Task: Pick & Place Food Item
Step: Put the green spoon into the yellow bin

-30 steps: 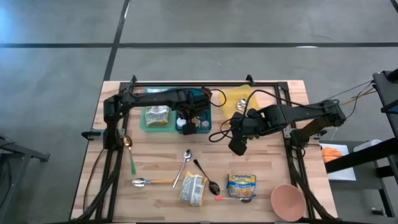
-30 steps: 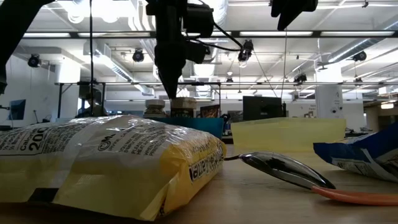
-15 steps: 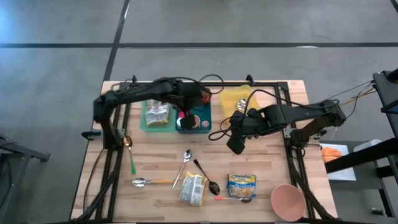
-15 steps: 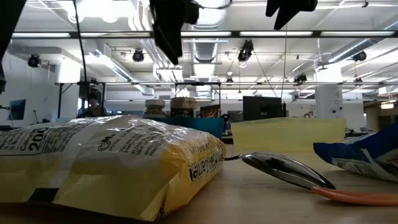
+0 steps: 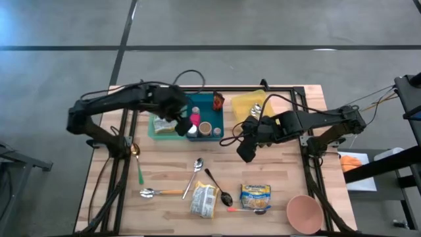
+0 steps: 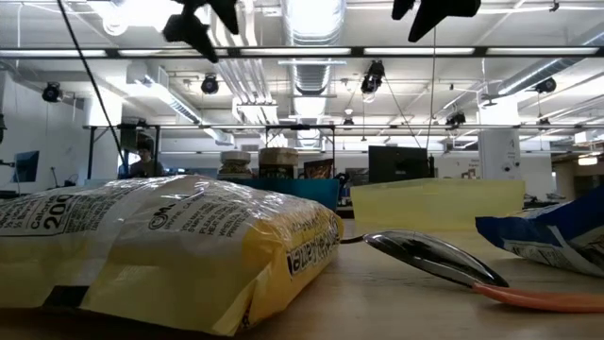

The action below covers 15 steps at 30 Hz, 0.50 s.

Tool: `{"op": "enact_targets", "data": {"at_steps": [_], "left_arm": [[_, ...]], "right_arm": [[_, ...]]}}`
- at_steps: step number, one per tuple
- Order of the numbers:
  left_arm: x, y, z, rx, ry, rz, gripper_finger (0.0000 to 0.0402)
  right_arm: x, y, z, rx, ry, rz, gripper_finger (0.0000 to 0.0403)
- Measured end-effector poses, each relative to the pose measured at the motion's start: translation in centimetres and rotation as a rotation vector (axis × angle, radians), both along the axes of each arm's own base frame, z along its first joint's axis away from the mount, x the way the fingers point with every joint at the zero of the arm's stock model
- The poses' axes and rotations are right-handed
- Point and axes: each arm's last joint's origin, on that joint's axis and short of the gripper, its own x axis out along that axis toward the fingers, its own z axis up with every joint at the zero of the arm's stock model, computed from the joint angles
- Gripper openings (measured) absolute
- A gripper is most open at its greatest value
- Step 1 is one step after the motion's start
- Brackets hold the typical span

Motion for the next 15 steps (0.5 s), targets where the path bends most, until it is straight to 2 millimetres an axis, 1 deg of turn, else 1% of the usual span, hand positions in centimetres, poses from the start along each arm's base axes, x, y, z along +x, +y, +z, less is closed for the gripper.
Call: {"op": "enact_targets", "data": {"at_steps": [3, 7, 11, 15], "left_arm": [[-1.7, -0.8, -0.2, -0.073, -0.019, 0.115, 0.0345], [-3.6, -2.2, -1.2, -0.16, -0.009, 0.237, 0.0345], [-5.1, -3.8, -1.9, -0.223, -0.011, 0.29, 0.0345], [-6.4, -5.4, -2.3, -0.276, -0.012, 0.254, 0.0345]], "right_arm": [[-0.1, -0.2, 0.0, -0.067, 0.01, 0.012, 0.023], [-0.3, -0.5, 0.2, -0.184, 0.012, 0.038, 0.023], [-1.1, -0.7, 1.0, -0.27, 0.006, 0.11, 0.023], [-3.1, -0.7, 2.2, -0.332, -0.04, 0.182, 0.023]]}}
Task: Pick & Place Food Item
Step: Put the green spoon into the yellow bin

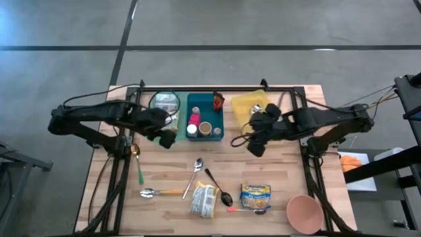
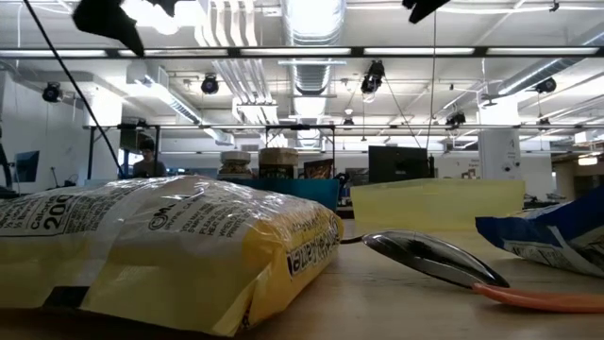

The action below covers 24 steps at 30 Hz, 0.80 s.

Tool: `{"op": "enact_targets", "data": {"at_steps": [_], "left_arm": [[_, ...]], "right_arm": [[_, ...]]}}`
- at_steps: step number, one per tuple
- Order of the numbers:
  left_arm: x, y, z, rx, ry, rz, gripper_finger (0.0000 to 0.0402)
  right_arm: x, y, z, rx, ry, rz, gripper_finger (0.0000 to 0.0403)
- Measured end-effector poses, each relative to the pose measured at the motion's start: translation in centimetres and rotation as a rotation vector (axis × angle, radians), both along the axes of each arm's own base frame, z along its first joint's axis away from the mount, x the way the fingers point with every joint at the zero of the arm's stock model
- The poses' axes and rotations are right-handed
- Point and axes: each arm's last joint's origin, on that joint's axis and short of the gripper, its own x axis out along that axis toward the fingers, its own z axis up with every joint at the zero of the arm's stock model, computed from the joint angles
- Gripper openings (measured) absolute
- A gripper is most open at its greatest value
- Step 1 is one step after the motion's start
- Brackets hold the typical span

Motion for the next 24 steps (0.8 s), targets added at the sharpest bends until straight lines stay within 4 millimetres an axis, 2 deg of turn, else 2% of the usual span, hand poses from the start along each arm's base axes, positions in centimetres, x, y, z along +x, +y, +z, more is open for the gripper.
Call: {"op": "enact_targets", "data": {"at_steps": [6, 11, 14, 18, 24], "left_arm": [[-1.5, -1.4, 0.6, -0.11, -0.026, 0.045, 0.0345], [-1.8, -2.0, 0.6, -0.217, -0.003, 0.223, 0.0345], [-1.4, -2.4, 0.0, -0.266, 0.054, 0.338, 0.0345], [-0.9, -3.4, -1.5, -0.24, 0.214, 0.432, 0.0345], [0.5, -4.9, -3.8, -0.161, 0.404, 0.476, 0.0345]], "right_arm": [[-4.7, -0.6, 0.4, 0.026, -0.122, 0.025, 0.023], [-7.3, -1.1, -1.1, 0.117, -0.231, -0.02, 0.023], [-7.8, -1.2, -2.1, 0.173, -0.281, -0.012, 0.023], [-7.8, -1.1, -3.8, 0.221, -0.309, -0.018, 0.023], [-7.7, -1.1, -5.5, 0.247, -0.283, -0.052, 0.023]]}}
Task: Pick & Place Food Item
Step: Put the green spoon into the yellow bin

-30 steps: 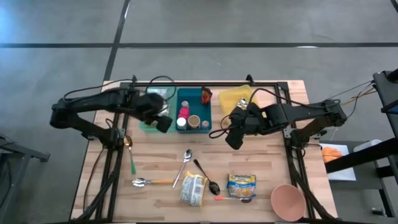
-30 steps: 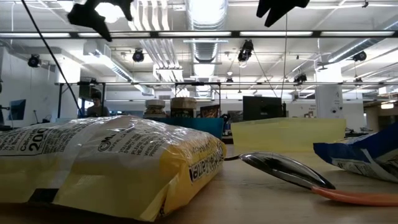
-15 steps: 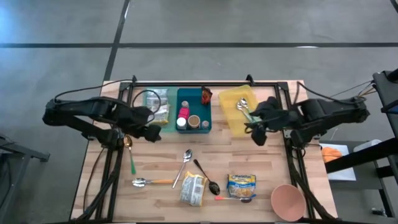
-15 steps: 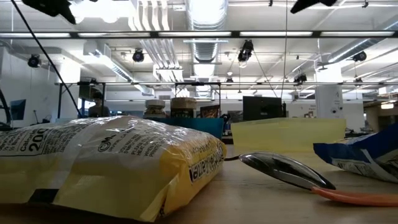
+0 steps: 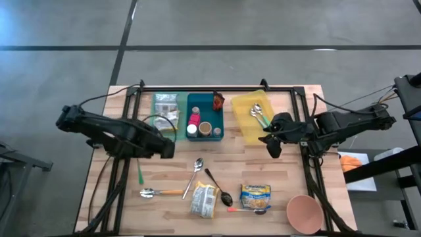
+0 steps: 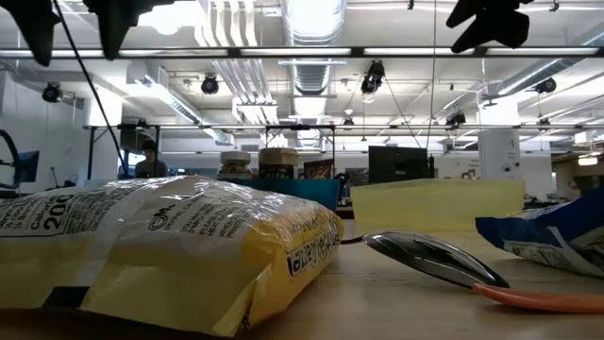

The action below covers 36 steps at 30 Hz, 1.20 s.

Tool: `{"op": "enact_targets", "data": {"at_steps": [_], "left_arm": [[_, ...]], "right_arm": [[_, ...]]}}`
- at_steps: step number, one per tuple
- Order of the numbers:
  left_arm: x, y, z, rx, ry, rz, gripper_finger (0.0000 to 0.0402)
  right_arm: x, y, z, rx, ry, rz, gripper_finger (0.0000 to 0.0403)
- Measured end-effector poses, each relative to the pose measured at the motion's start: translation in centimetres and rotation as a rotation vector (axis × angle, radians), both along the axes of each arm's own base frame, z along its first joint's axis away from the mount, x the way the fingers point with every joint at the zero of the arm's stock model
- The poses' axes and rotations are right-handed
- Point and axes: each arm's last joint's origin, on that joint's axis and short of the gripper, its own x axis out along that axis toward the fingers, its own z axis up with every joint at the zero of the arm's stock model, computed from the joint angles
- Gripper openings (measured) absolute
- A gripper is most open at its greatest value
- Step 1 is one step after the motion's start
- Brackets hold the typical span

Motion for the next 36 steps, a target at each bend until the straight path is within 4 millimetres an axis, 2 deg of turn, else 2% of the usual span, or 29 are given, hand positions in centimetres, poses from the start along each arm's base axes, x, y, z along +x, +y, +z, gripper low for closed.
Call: {"op": "enact_targets", "data": {"at_steps": [5, 9, 16, 21, 30, 36], "left_arm": [[0.7, -0.8, -1.8, 0.048, 0.167, -0.042, 0.0345], [0.2, -0.9, -3.8, 0.067, 0.243, -0.05, 0.0345], [-3.0, -0.2, -8.1, -0.028, 0.104, 0.024, 0.0344], [-5.4, 0.2, -10.2, -0.09, 0.149, 0.088, 0.0344], [-5.9, 0.1, -12.3, -0.125, 0.187, 0.027, 0.0344], [-6.1, 0.1, -14.6, -0.155, 0.144, 0.014, 0.0344]], "right_arm": [[0.0, 0.1, -0.3, 0.013, 0.011, 0.016, 0.023], [0.0, 0.1, -0.1, 0.007, 0.011, 0.025, 0.023], [0.0, 0.2, 0.6, 0.014, -0.009, 0.035, 0.023], [-0.1, 0.3, 0.9, 0.015, -0.015, 0.051, 0.023], [-0.1, 0.3, 0.9, 0.016, -0.017, 0.05, 0.023], [-0.1, 0.3, 0.9, 0.017, -0.016, 0.049, 0.023]]}}
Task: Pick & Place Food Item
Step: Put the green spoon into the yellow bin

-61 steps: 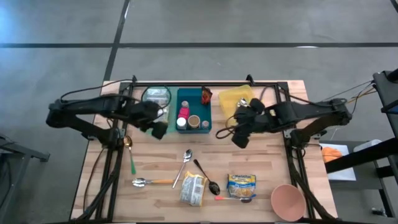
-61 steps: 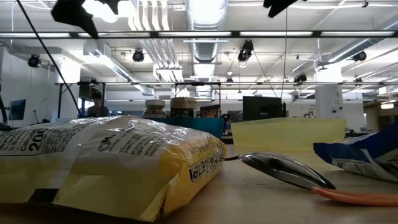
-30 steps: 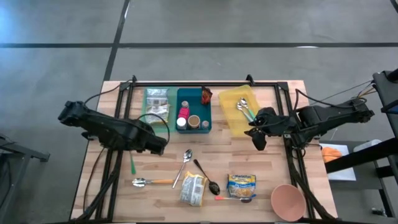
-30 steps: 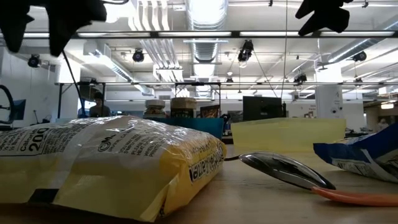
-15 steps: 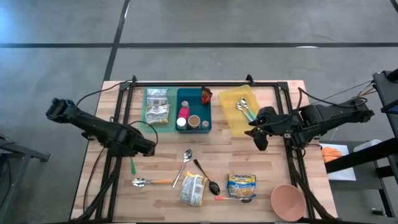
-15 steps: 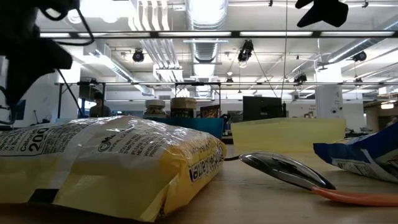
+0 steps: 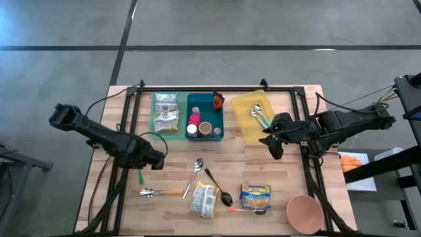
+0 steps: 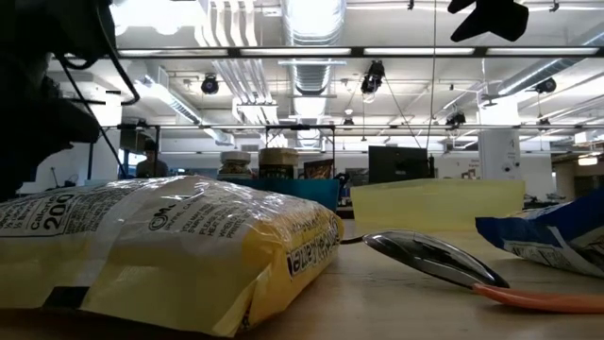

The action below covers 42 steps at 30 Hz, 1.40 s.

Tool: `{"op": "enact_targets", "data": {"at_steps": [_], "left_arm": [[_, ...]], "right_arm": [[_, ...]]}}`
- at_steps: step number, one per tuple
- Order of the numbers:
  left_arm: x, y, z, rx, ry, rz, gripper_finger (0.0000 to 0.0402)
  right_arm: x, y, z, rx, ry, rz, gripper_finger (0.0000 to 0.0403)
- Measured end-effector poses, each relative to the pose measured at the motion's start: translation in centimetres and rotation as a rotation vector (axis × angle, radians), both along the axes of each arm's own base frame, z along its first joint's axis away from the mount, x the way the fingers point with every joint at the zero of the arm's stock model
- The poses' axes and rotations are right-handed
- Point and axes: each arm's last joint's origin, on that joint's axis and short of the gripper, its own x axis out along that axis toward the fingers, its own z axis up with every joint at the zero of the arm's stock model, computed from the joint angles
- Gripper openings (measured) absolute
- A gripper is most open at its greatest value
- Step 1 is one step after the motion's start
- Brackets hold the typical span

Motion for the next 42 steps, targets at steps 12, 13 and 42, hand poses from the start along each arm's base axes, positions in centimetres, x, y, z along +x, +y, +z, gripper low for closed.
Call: {"op": "enact_targets", "data": {"at_steps": [12, 13, 42], "left_arm": [[-1.0, 0.2, -2.0, -0.027, 0.033, 0.011, 0.0344], [-1.0, 0.2, -2.0, -0.026, 0.035, 0.011, 0.0344], [-1.2, 0.3, -4.0, -0.065, -0.051, 0.035, 0.0328]], "right_arm": [[0.0, 0.0, 0.0, -0.003, 0.002, 0.002, 0.023], [0.0, 0.0, 0.0, -0.003, 0.001, 0.002, 0.023], [0.0, 0.0, 0.0, -0.007, 0.004, 0.01, 0.023]]}}
